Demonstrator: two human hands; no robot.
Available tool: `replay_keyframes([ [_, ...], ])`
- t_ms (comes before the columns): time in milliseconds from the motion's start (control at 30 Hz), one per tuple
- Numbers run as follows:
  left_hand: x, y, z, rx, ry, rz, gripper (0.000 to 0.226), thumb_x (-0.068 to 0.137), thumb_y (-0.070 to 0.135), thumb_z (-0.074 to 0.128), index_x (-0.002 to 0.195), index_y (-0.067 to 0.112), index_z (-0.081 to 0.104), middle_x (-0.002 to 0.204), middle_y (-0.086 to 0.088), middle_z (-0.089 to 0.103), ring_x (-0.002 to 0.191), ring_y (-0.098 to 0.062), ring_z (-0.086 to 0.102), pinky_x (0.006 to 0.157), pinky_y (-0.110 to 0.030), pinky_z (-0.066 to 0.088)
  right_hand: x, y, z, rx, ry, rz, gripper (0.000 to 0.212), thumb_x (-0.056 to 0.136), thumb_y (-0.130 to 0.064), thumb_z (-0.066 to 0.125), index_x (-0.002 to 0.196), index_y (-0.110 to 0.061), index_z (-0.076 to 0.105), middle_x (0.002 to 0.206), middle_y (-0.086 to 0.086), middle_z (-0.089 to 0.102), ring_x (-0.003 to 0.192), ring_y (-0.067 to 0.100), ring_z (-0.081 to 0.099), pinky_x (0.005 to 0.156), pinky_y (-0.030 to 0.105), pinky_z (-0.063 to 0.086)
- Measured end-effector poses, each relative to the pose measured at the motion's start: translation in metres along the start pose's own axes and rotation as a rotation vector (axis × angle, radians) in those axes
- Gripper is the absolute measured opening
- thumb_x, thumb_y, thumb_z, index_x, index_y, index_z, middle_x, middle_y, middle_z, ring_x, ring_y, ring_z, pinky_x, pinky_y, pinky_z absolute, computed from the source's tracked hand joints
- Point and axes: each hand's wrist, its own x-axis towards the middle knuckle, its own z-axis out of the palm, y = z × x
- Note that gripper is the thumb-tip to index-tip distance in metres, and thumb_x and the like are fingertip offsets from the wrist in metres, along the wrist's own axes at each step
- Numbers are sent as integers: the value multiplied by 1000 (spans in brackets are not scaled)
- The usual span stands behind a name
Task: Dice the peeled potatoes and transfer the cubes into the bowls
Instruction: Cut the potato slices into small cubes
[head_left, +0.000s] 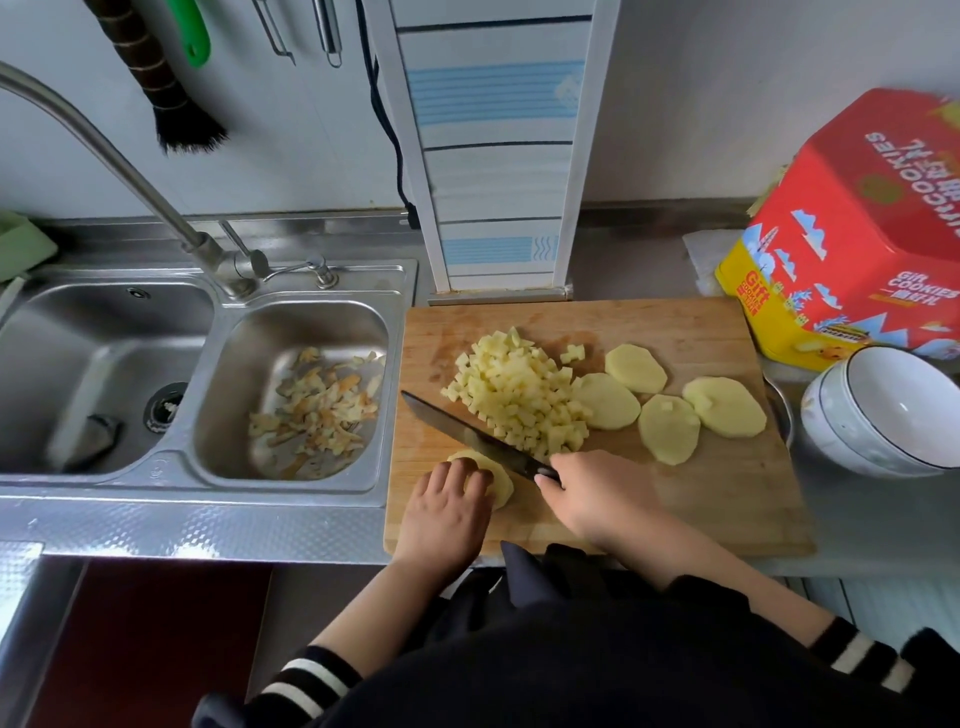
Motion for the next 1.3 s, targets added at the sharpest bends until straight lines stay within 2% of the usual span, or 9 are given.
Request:
replay_keyframes([
  [333, 2, 0, 7, -41, 1, -66, 22, 83, 33, 41, 99, 20, 47, 91, -5, 58, 77, -27, 55, 67, -36, 51, 1, -6, 0, -136, -23, -109, 25, 104, -34, 32, 86, -23, 44, 86, 2, 62, 74, 27, 57, 53, 31, 31],
  [400, 0, 0, 10, -44, 3, -72, 21, 84, 34, 41, 99, 20, 47, 91, -4, 57, 78, -27, 54, 67, -37, 50, 3, -3, 2, -149, -26, -108, 27, 105, -33, 32, 94, -21, 53, 86, 1, 61, 71, 26, 53, 48, 30, 27],
  [567, -2, 0, 14, -51, 13, -94, 22, 84, 35, 41, 97, 19, 46, 91, -5, 56, 77, -28, 53, 64, -37, 50, 8, -5, 5, -195, -74, -79, 20, 104, -21, 37, 108, -17, 57, 100, 2, 65, 87, 26, 63, 45, 28, 22],
  [733, -4, -1, 16, -52, -13, -123, 25, 85, 36, 42, 95, 16, 54, 92, -7, 58, 78, -28, 53, 64, -38, 49, 18, -14, 6, -230, -126, -21, 20, 98, -7, 44, 108, -16, 59, 99, 4, 63, 87, 27, 61, 60, 31, 39],
  [833, -4, -1, 16, -52, -12, -128, 25, 84, 36, 42, 94, 15, 51, 93, -8, 58, 79, -29, 51, 63, -38, 48, 26, -15, 8, -258, -132, -21, 21, 96, -2, 47, 104, -13, 63, 85, 3, 58, 75, 25, 53, 57, 30, 39],
  [933, -5, -1, 17, -63, -8, -134, 25, 84, 36, 43, 94, 15, 52, 96, -8, 59, 80, -29, 52, 65, -38, 49, 29, -10, 15, -252, -129, -24, 18, 98, -6, 47, 100, -13, 64, 70, -2, 46, 69, 24, 51, 46, 28, 29],
  [1033, -5, 0, 16, -63, 2, -133, 24, 85, 37, 42, 96, 16, 50, 96, -8, 59, 80, -29, 54, 65, -37, 49, 27, -4, 19, -240, -119, -16, 19, 99, -10, 46, 97, -13, 65, 67, -1, 47, 66, 23, 53, 43, 27, 29],
  [1200, -4, 3, 14, -75, 15, -155, 24, 86, 33, 44, 96, 15, 57, 96, -7, 59, 80, -29, 53, 64, -37, 48, 27, 0, 8, -147, -124, 11, 31, 104, -33, 40, 102, -13, 63, 93, 3, 65, 84, 25, 64, 63, 30, 46],
  [1300, -3, 2, 9, -88, 3, -139, 22, 86, 32, 44, 97, 16, 55, 95, -6, 59, 78, -29, 55, 63, -36, 49, 23, 5, 6, -76, -93, -7, 33, 103, -40, 38, 98, -16, 60, 87, -1, 62, 82, 24, 63, 65, 32, 47],
])
